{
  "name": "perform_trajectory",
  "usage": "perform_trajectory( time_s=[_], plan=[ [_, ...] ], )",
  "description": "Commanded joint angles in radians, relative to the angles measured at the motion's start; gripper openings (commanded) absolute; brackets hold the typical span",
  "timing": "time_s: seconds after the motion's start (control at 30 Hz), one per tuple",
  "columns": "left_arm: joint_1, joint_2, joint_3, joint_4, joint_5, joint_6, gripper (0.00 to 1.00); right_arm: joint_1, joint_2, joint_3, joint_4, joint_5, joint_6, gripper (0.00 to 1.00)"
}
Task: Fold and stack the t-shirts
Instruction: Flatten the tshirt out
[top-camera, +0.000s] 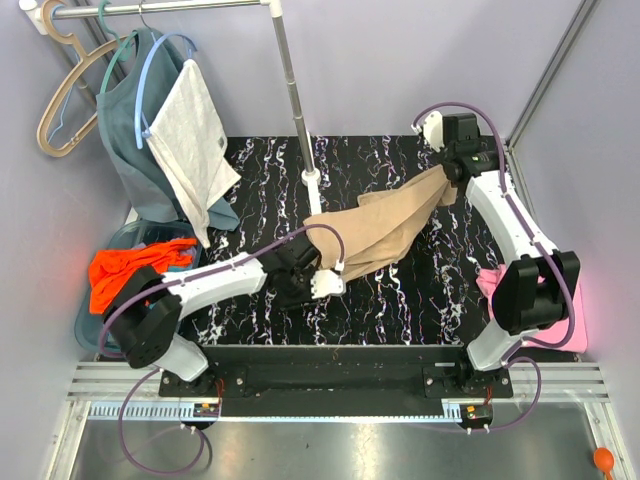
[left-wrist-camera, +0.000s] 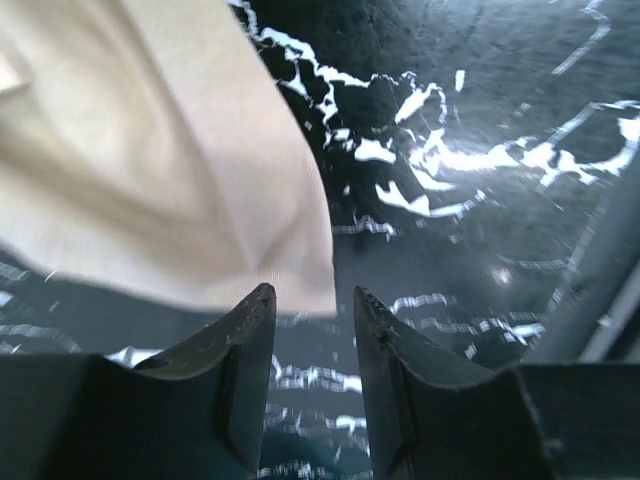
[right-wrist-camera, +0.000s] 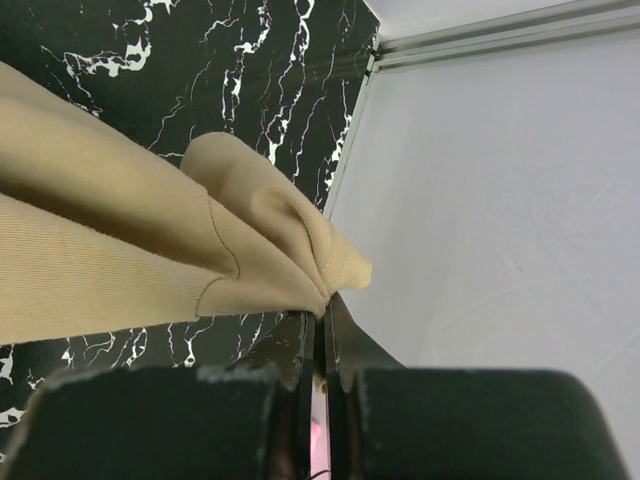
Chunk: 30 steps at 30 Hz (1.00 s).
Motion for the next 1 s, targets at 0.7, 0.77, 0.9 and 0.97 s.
perform_trajectory(
  time_s=[0.7,0.77,0.9,0.97],
  plan=[
    [-0.002,0.366,0.582,0.2,0.042,-0.047,0.45,0.0,-0.017,0.08,0.031,0.001,-0.073,0.0],
    [-0.002,0.375,0.582,0.221,0.033,-0.052,0.45,0.0,-0.024,0.089,0.031,0.004,-0.08,0.0],
    [-0.002,0.401,0.591,0.24,0.021,-0.064,0.46,-0.002,-0.029,0.104,0.029,0.007,-0.093,0.0],
    [-0.002,0.406,0.602,0.243,0.014,-0.069,0.46,-0.003,-0.031,0.112,0.029,0.013,-0.099,0.0]
  ],
)
